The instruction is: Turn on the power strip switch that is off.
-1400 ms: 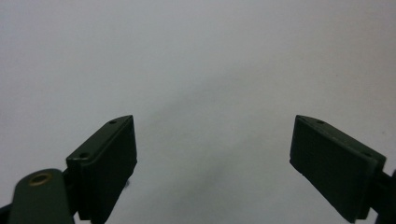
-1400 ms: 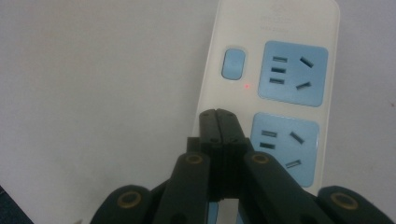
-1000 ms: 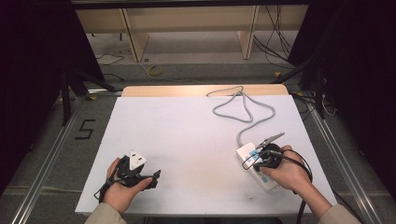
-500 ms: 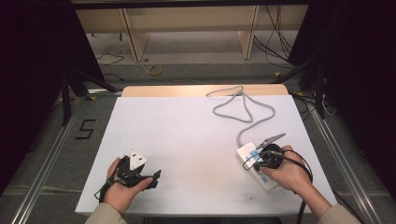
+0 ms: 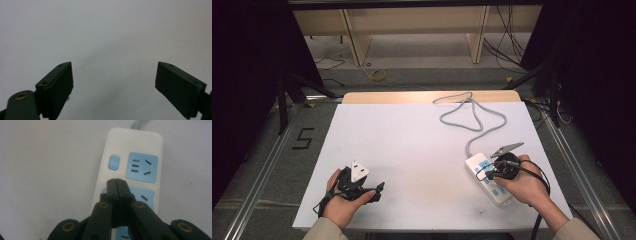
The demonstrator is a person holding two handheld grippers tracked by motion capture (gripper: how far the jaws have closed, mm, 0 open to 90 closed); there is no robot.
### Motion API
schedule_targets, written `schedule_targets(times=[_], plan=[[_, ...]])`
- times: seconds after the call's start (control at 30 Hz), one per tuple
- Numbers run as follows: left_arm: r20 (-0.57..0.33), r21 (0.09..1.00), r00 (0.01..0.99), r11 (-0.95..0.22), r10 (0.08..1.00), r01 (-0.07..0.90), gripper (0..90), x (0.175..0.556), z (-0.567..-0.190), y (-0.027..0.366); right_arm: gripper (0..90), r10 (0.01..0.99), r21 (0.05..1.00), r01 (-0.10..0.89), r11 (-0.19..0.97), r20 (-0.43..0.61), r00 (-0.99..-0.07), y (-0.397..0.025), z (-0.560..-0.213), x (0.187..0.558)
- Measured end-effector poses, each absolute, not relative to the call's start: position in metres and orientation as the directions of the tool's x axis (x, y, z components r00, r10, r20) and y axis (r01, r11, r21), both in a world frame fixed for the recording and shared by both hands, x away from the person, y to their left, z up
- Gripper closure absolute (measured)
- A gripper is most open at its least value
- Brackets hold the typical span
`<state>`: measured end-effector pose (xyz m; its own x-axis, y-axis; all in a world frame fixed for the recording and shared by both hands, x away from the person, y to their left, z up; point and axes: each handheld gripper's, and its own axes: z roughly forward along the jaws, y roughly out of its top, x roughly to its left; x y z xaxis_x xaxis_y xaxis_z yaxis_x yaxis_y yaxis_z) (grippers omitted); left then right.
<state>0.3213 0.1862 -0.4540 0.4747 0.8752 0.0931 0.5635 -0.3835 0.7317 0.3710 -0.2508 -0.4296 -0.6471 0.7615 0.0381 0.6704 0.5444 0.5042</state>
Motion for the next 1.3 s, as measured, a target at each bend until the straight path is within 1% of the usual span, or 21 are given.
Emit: schedule_targets(times=[0.27,0.77,1.3], plan=[[0.104,0.729,0.481,-0.396,0.870,0.559,14.4,0.321,-0.454,0.185,88.7,0.769,0.534,0.662,0.526,0.034,-0.639,-0.255,-0.427,0.371],[0.106,0.727,0.482,-0.399,0.870,0.560,14.6,0.321,-0.454,0.185,78.9,0.785,0.586,0.641,0.496,0.014,-0.620,-0.267,-0.425,0.370],[0.102,0.729,0.481,-0.395,0.870,0.559,14.7,0.320,-0.455,0.185,62.2,0.815,0.667,0.605,0.436,-0.007,-0.579,-0.285,-0.425,0.369]])
